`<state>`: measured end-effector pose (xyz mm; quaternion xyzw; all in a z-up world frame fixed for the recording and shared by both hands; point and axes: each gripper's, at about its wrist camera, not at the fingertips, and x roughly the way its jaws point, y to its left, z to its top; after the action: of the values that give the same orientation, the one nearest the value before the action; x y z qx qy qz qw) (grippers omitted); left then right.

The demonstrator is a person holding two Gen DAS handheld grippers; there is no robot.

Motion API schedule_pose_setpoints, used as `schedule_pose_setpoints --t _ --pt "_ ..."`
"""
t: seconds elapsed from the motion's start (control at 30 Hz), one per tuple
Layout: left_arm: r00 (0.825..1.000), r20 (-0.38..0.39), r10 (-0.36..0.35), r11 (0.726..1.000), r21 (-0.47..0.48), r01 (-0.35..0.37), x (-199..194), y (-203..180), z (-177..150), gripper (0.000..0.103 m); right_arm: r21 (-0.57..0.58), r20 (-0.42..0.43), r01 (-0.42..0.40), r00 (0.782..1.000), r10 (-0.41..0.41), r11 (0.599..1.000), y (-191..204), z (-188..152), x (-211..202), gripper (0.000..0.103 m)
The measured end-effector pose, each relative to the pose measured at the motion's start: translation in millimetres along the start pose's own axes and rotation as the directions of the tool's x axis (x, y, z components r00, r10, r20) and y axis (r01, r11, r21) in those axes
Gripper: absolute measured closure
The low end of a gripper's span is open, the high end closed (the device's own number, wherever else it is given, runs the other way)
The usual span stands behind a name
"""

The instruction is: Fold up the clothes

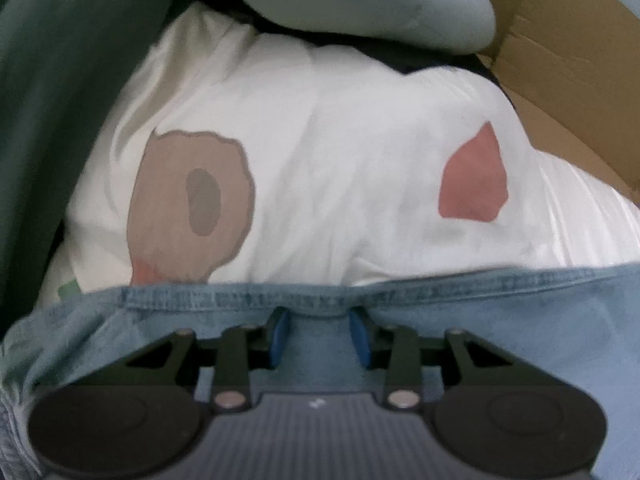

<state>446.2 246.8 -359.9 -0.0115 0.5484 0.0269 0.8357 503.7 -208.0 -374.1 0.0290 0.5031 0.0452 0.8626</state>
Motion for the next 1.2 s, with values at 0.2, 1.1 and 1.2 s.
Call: schedule_pose_setpoints --t 0.2,1.1,1.2 --pt "0.999 -0.019 0.041 0.999 -0.009 -0.041 -10 -7 1 0.065 -0.049 -0.001 -0.042 0.999 0.042 0.998 -7 4 1 0.036" --pt "0.990 0.131 0.052 0.996 -0.073 -0.043 -273 32 -101 0.047 -0.093 0.041 -0.193 0.979 0.197 0.977 -74 -60 -264 0.039" --pt "0.988 0.143 0.056 0.995 -0.084 -0.044 -292 46 -121 0.047 -0.110 0.060 -0.181 0.980 0.188 0.977 -80 -76 -297 0.039"
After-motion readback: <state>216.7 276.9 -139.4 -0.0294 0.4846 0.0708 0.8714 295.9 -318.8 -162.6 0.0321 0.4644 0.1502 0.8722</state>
